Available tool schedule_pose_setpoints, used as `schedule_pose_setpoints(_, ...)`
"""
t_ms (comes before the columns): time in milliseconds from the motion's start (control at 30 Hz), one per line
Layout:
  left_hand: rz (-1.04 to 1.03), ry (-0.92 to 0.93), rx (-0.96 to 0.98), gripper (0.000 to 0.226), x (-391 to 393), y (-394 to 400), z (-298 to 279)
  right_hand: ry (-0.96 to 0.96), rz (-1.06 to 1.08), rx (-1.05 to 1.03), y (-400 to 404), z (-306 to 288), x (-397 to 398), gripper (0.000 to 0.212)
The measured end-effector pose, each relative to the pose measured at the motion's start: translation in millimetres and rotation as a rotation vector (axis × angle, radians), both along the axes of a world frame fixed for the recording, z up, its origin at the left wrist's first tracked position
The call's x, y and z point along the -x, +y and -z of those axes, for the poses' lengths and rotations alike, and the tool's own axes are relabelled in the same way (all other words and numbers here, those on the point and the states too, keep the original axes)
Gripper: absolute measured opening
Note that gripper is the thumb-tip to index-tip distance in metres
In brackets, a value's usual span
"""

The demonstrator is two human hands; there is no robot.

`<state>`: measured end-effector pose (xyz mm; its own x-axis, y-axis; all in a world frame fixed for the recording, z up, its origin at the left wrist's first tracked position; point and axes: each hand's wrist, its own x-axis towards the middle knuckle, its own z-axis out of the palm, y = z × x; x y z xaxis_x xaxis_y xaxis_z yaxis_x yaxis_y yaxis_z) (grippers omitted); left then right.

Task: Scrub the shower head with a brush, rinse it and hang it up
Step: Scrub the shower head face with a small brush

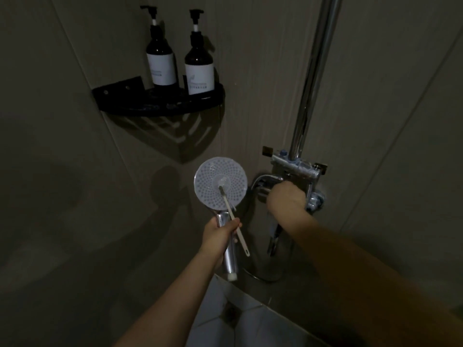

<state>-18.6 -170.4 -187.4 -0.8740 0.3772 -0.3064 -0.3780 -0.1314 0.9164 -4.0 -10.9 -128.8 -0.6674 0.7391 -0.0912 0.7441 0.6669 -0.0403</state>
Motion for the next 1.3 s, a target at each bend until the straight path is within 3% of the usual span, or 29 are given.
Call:
schedule_pose_setpoints(67, 0.0, -0.007, -0.008, 0.009, 1, 0, -1, 0.164, -0.016, 0.153, 9, 9, -23, 0.028)
schedule_pose_setpoints(200, 0.016, -0.037, -0.012, 0.008, -4, 3, 3, 0.349, 0.086, 0.633, 19, 47, -53, 0.045)
schedule_pose_setpoints(333, 0.038, -0.059, -0.018, 0.008, -10, 5, 15, 0.474, 0.029, 0.807, 11, 78, -57, 0.023)
schedule_pose_setpoints(500, 0.027, -0.05, 0.001, 0.009, -16, 9, 29, 0.623, 0.099, 0.745, 12, 98, -52, 0.037)
schedule_pose_setpoints(633, 0.035, -0.039, 0.019, 0.008, -19, 7, 34, 0.667, 0.093, 0.747, 10, 101, -52, 0.032)
schedule_pose_setpoints(733, 0.029, -0.033, 0.036, 0.009, -21, 3, 36, 0.664, 0.081, 0.744, 7, 100, -55, 0.022)
schedule_pose_setpoints(833, 0.015, -0.049, 0.029, 0.008, -22, 1, 38, 0.668, 0.069, 0.752, 7, 99, -55, 0.03)
schedule_pose_setpoints(1300, 0.018, -0.043, 0.041, 0.01, -28, 3, 41, 0.632, 0.061, 0.743, 6, 97, -54, 0.03)
